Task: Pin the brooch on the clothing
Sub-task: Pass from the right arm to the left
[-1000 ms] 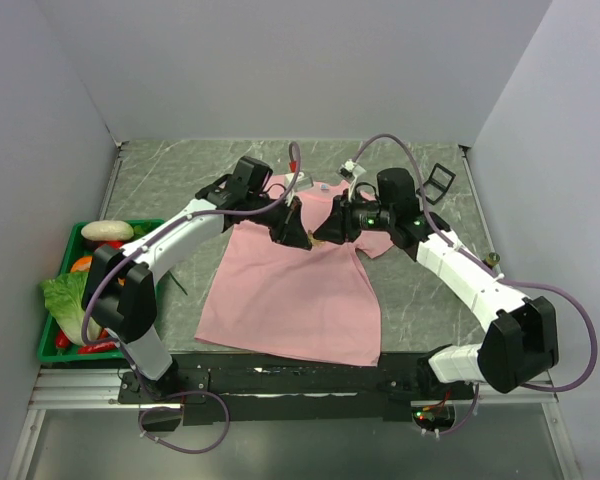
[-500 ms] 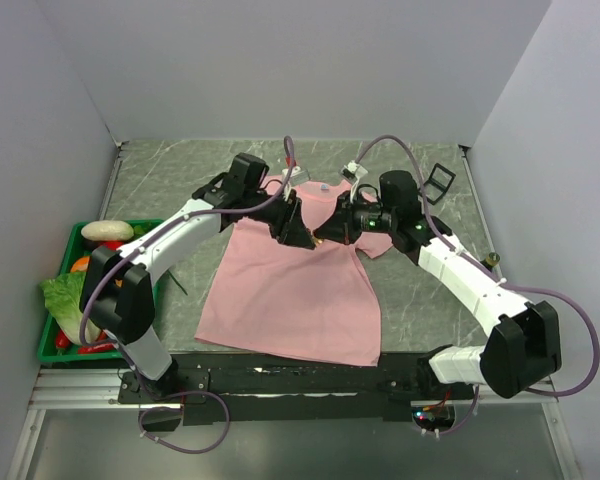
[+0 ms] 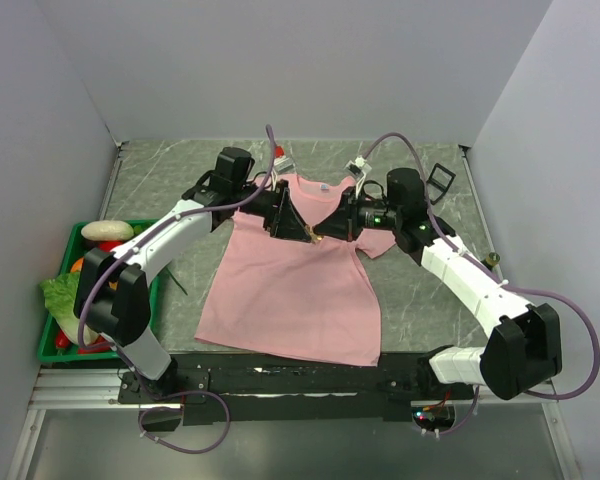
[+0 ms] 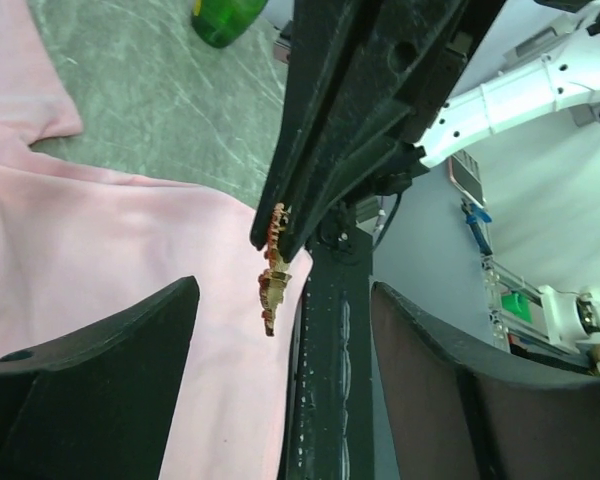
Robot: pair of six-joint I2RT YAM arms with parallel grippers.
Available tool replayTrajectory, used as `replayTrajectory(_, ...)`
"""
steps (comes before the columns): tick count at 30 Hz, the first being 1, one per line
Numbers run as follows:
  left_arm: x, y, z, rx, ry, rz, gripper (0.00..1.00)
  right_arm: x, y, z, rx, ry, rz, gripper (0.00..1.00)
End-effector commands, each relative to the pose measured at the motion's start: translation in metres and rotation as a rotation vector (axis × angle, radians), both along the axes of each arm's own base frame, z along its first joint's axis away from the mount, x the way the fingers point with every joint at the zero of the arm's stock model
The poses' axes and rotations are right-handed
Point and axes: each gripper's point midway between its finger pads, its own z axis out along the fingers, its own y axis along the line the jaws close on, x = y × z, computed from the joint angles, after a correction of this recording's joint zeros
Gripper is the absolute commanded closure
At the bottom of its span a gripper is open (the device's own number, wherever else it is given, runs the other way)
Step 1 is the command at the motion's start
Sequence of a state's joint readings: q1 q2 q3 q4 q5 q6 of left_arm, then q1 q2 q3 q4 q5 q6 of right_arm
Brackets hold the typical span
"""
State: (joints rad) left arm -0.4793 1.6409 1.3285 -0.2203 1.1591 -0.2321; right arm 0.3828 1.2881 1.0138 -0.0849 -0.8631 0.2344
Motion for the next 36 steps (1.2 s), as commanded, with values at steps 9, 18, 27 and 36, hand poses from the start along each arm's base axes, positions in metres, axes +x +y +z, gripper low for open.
replayTrajectory(9, -0.006, -0.003, 0.010, -0.036, -0.016, -0.055, 0.49, 0.001, 0.000, 0.032, 0.058, -0.097, 0.012, 1.00)
replayTrajectory(18, -0.006, -0.006, 0.005, -0.022, -0.010, -0.059, 0.63, 0.005, 0.000, 0.031, 0.062, -0.088, 0.007, 1.00)
replayTrajectory(27, 0.004, -0.012, 0.002, -0.024, -0.004, 0.008, 0.99, 0.010, 0.001, 0.026, 0.053, -0.076, -0.002, 1.00)
replayTrajectory(36, 0.018, -0.012, -0.008, 0.002, 0.010, 0.097, 0.99, 0.025, -0.013, 0.020, 0.035, -0.044, -0.104, 0.71)
